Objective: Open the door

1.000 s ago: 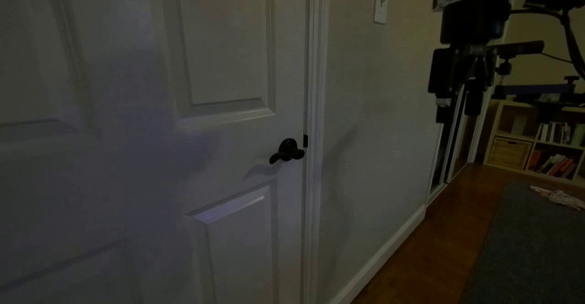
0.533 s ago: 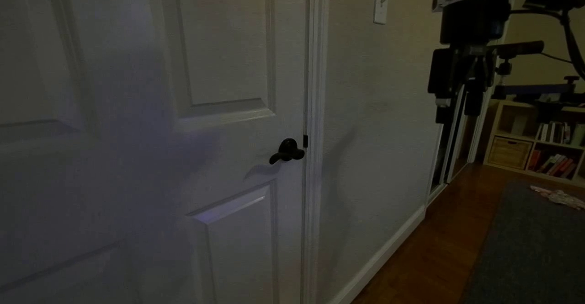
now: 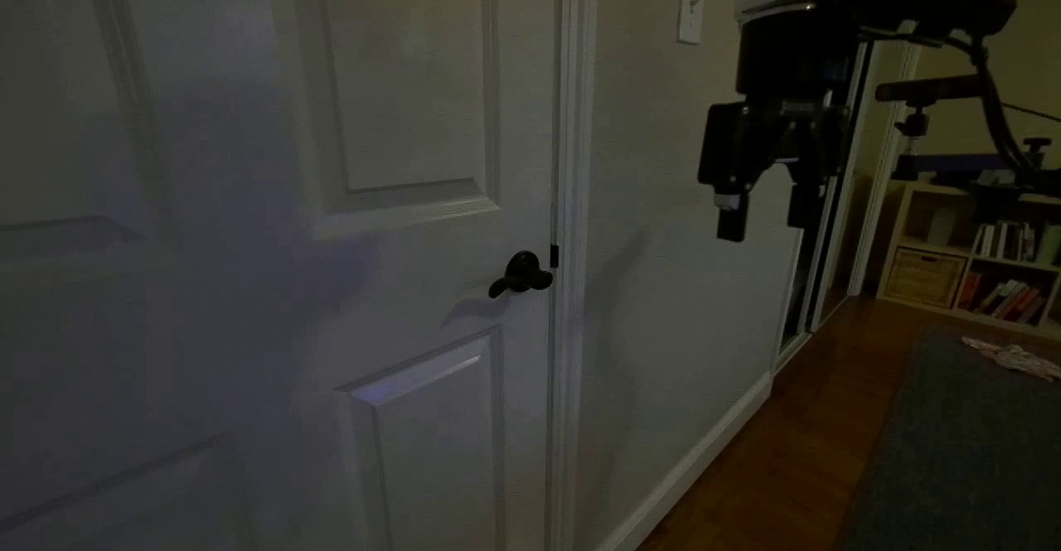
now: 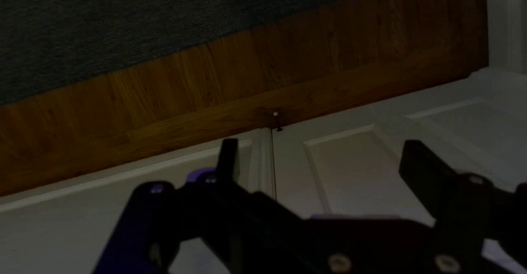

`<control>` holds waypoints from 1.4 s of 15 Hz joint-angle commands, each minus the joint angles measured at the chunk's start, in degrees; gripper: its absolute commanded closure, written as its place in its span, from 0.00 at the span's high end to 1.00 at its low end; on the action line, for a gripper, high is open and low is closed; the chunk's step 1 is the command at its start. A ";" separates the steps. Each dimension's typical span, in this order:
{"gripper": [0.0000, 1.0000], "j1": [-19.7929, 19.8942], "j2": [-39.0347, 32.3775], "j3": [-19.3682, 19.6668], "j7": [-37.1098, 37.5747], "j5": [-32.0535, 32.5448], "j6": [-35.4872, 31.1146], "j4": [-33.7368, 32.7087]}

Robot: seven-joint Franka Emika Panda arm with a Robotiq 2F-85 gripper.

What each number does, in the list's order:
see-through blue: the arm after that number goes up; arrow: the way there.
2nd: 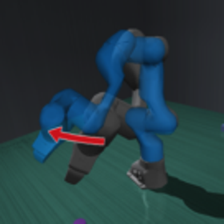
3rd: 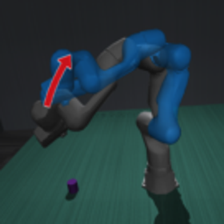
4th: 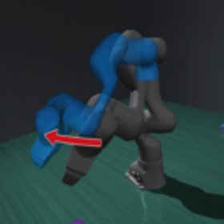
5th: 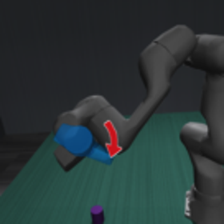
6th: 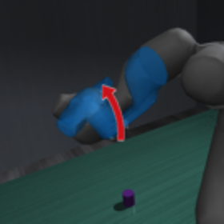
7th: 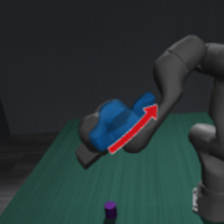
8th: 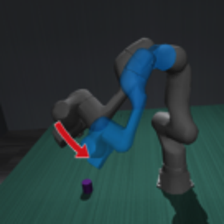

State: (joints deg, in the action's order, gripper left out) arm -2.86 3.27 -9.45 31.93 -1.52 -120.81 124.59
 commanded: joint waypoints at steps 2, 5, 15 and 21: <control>1.00 -2.95 -10.77 0.31 12.19 2.15 -2.10 -10.52; 1.00 -4.70 -18.22 2.30 19.33 4.74 -1.48 -18.30; 1.00 -7.82 -36.82 9.80 38.69 3.54 -2.84 -38.91; 1.00 -10.20 -40.78 11.13 47.75 4.42 -5.00 -44.21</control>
State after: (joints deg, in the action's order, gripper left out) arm -11.12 -35.63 -0.21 75.13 2.82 -124.32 82.43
